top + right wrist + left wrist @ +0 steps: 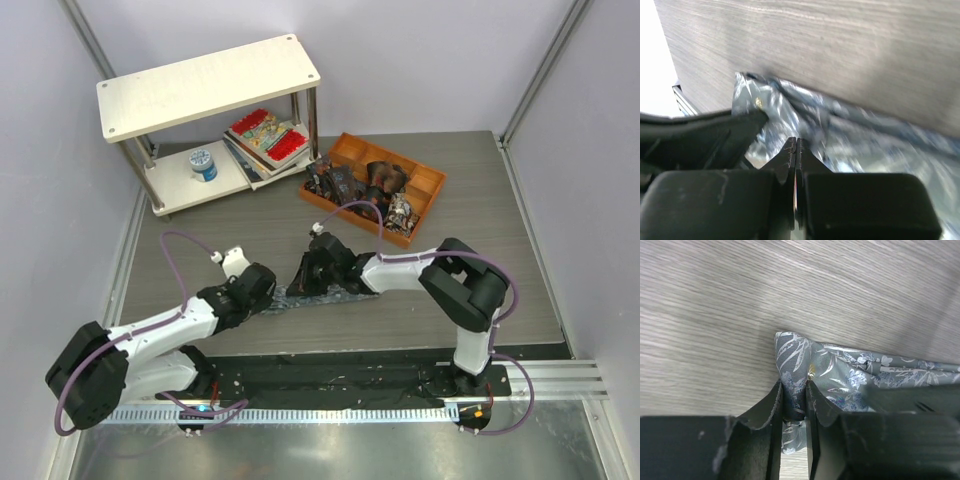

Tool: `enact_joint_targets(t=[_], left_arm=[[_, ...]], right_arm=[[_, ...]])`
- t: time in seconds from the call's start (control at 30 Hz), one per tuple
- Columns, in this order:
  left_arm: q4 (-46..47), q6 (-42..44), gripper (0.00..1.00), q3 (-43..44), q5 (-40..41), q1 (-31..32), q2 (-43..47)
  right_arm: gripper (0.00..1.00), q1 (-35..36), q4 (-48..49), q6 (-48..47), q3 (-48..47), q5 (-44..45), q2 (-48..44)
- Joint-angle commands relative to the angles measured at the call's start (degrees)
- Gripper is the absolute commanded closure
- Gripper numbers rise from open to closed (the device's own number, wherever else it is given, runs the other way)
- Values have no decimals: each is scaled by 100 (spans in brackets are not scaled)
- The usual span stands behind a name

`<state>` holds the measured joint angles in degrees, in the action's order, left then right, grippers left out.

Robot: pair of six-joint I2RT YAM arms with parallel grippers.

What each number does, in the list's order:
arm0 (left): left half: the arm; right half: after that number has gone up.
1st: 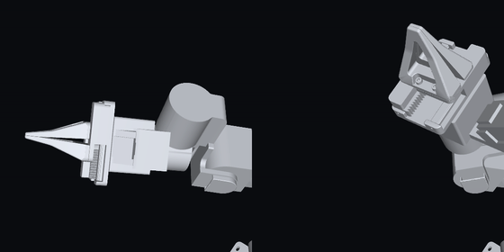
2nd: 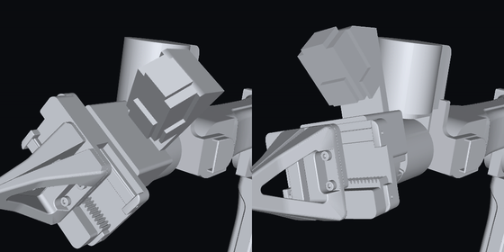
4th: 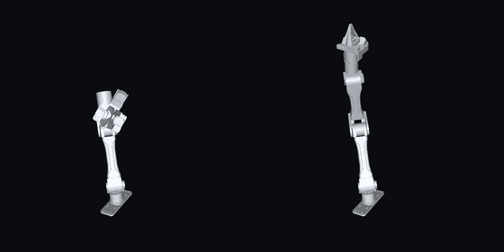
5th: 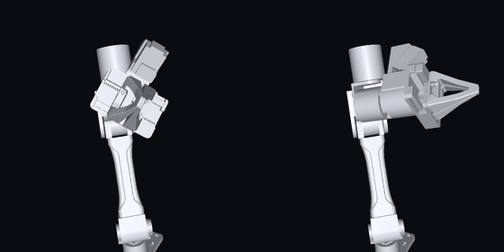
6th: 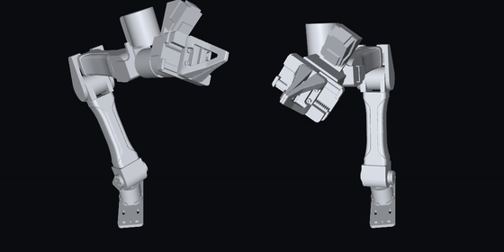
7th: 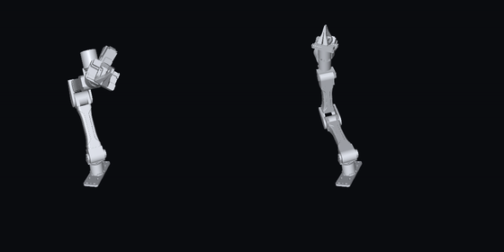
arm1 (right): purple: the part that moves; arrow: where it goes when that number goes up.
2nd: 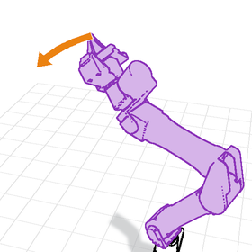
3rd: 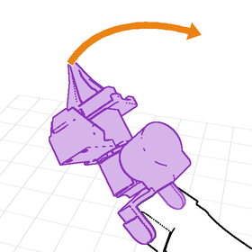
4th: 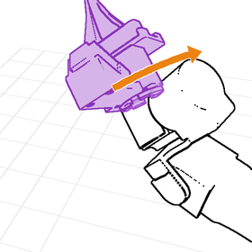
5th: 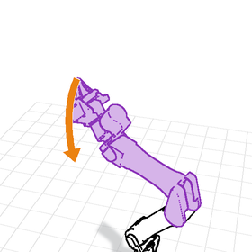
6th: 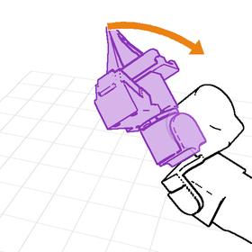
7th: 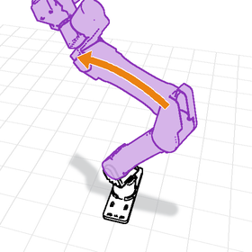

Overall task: Roll the ties
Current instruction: Roll the tie at the center of the board.

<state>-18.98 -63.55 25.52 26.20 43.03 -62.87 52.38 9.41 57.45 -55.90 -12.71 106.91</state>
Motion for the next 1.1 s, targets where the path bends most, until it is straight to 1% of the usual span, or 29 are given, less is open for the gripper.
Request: enact_joint_targets(t=[0.0,0.13,0.27,0.47,0.67,0.77,1.07], left_arm=[[-896,220,86,295,518,-22,-32],[-1178,264,87,419,632,-14,20],[-1231,264,88,471,641,-22,-14],[-1309,264,93,586,632,-14,-94],[-1424,325,95,726,659,-14,-111],[-1459,317,96,735,641,-14,-102],[-1678,299,99,884,632,30,222]], right_arm=[[99,0,61,-76,298,400,-838],[99,26,271,-24,649,489,-1234],[99,237,272,-15,616,603,-1235],[99,405,395,-15,212,507,-602],[99,457,307,-111,-298,366,4],[99,501,298,-120,-457,313,189],[99,519,131,-111,-527,401,286]])
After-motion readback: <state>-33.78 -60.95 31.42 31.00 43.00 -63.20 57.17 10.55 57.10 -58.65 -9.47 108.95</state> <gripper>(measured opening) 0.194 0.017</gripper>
